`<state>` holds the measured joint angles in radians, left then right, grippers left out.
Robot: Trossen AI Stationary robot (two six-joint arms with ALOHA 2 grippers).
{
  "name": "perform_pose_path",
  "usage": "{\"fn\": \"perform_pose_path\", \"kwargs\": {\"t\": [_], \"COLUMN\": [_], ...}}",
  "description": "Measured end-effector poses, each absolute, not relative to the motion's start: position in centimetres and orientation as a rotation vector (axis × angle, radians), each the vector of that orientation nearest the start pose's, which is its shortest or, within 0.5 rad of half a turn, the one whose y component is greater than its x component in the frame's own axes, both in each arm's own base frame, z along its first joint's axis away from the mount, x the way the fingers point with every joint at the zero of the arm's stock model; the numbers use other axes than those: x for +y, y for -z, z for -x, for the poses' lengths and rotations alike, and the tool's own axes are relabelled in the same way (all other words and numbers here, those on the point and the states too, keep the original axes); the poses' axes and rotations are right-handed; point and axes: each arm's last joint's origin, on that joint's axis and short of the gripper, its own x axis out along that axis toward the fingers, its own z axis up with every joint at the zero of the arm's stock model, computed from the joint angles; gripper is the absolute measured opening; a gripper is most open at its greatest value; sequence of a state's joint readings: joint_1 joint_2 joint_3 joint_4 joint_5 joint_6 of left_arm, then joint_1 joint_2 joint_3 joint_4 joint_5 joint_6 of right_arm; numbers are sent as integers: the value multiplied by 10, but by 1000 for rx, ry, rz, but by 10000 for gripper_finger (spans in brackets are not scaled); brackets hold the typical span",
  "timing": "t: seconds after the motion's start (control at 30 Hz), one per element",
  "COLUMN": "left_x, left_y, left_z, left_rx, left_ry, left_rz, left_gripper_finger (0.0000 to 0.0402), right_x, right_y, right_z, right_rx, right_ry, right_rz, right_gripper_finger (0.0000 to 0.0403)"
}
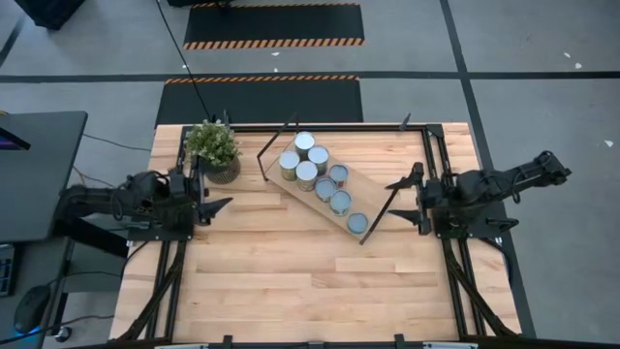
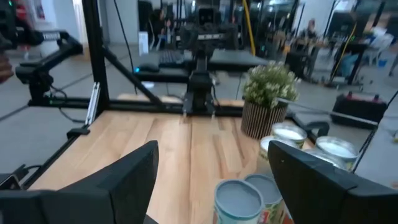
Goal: Pick and place cans onto a shelf
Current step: Return to Home Position
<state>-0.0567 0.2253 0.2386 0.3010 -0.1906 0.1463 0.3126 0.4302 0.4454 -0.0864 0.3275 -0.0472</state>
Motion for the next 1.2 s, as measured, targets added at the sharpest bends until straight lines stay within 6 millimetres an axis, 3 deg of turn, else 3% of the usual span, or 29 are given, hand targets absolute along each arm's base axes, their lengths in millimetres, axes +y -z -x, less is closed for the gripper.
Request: {"fn": "perform_pose_path", "kwargs": {"t": [0.5,0.67,0.87,1.03,1.2], "left_x": [1,2,2,2,2], "left_y": [-253,-252,-246,-242,-242], "left_z": [-80,-76,-73,-74,-74], "left_rx": [-322,-319,-281,-236,-246], "left_ry": [-142,-160,-165,-161,-157], "left_rz": [5,36,66,105,132], "left_gripper_finger": [398,398,398,398,398], "right_x": [22,21,26,27,27], "right_y": [-213,-204,-203,-199,-196], "right_z": [-95,-90,-87,-87,-87], "right_rx": [-138,-187,-229,-198,-165], "right_ry": [-10,-26,-210,-264,-267], "right_rz": [86,102,135,145,153], "right_gripper_finger": [308,308,299,228,92]}}
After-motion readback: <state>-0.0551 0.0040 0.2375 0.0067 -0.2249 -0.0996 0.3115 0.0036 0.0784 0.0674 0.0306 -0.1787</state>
